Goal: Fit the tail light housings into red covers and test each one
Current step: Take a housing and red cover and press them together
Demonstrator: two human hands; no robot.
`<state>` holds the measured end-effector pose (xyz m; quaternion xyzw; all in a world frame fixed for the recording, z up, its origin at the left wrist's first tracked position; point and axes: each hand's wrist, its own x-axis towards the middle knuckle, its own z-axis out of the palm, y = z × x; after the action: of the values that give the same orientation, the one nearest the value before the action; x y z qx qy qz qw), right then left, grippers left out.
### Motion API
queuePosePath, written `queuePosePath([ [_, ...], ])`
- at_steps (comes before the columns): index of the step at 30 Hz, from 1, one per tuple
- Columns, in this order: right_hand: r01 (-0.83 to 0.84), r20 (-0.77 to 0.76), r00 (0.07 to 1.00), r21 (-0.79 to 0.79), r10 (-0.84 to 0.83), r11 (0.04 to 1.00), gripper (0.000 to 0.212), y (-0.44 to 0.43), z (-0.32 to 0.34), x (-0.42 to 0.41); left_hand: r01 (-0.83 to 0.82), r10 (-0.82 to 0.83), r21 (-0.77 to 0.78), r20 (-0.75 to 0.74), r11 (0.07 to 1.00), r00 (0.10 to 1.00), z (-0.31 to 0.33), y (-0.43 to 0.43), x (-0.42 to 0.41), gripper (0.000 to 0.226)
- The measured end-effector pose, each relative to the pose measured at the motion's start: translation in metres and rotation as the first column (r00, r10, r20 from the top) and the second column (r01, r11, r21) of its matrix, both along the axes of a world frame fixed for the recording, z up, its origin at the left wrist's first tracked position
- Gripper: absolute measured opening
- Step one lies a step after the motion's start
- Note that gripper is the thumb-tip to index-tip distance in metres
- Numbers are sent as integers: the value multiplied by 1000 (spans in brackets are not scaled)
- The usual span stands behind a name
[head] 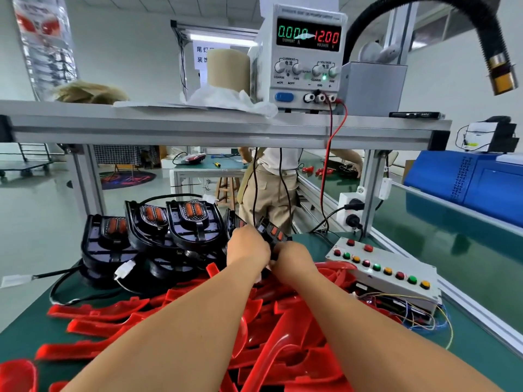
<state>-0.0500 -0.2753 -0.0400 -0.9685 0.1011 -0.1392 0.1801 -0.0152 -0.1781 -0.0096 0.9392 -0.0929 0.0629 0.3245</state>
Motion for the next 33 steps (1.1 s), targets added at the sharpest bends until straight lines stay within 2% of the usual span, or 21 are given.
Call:
queuePosePath([
  [5, 7, 139, 990, 65, -16, 998, 15, 0, 7, -13, -21, 21, -9, 17, 1000, 1000, 15, 5, -3, 17],
  [8, 9, 197, 980, 60, -21, 998, 19, 1, 15, -24, -21, 20, -109, -6, 994, 1000, 19, 9, -7, 21],
  [10, -3, 243, 970, 42, -8, 999, 20, 0, 21, -35, 12, -17, -262, -18, 965, 1000, 19, 15, -12, 23],
  [13, -45, 316, 948, -8, 46, 999, 17, -1, 30, -56, -49, -13, -582, -101, 811, 995, 19, 28, -22, 30],
  [15, -66, 355, 932, -27, 71, 997, 18, -1, 34, -72, -160, -70, -743, -268, 650, 961, 19, 39, -30, 35],
  [17, -78, 407, 909, -41, 89, 996, 16, 1, 40, -87, -262, -252, -822, -431, 506, 866, 21, 48, -41, 45],
  [19, -107, 456, 882, -45, 115, 993, 19, 4, 47, -102, -312, -433, -844, -501, 436, 749, 23, 56, -54, 61],
  [21, -151, 492, 855, -61, 161, 987, 24, 8, 55, -118, -314, -544, -863, -496, 396, 676, 26, 63, -65, 78],
  [25, -274, 503, 802, -167, 320, 947, 23, 14, 62, -155, -320, -646, -902, -431, 290, 631, 29, 86, -72, 97],
  [27, -342, 486, 768, -240, 417, 909, 23, 17, 60, -174, -273, -686, -931, -362, 240, 631, 31, 98, -71, 91],
  [30, -438, 424, 712, -357, 561, 825, 24, 22, 52, -199, -211, -677, -968, -248, 138, 693, 32, 116, -74, 52],
  [31, -467, 393, 693, -394, 605, 792, 24, 23, 48, -204, -219, -676, -969, -240, 117, 697, 31, 124, -75, 56],
  [33, -524, 331, 665, -431, 669, 734, 20, 23, 40, -213, -227, -721, -967, -241, 118, 650, 24, 145, -75, 81],
])
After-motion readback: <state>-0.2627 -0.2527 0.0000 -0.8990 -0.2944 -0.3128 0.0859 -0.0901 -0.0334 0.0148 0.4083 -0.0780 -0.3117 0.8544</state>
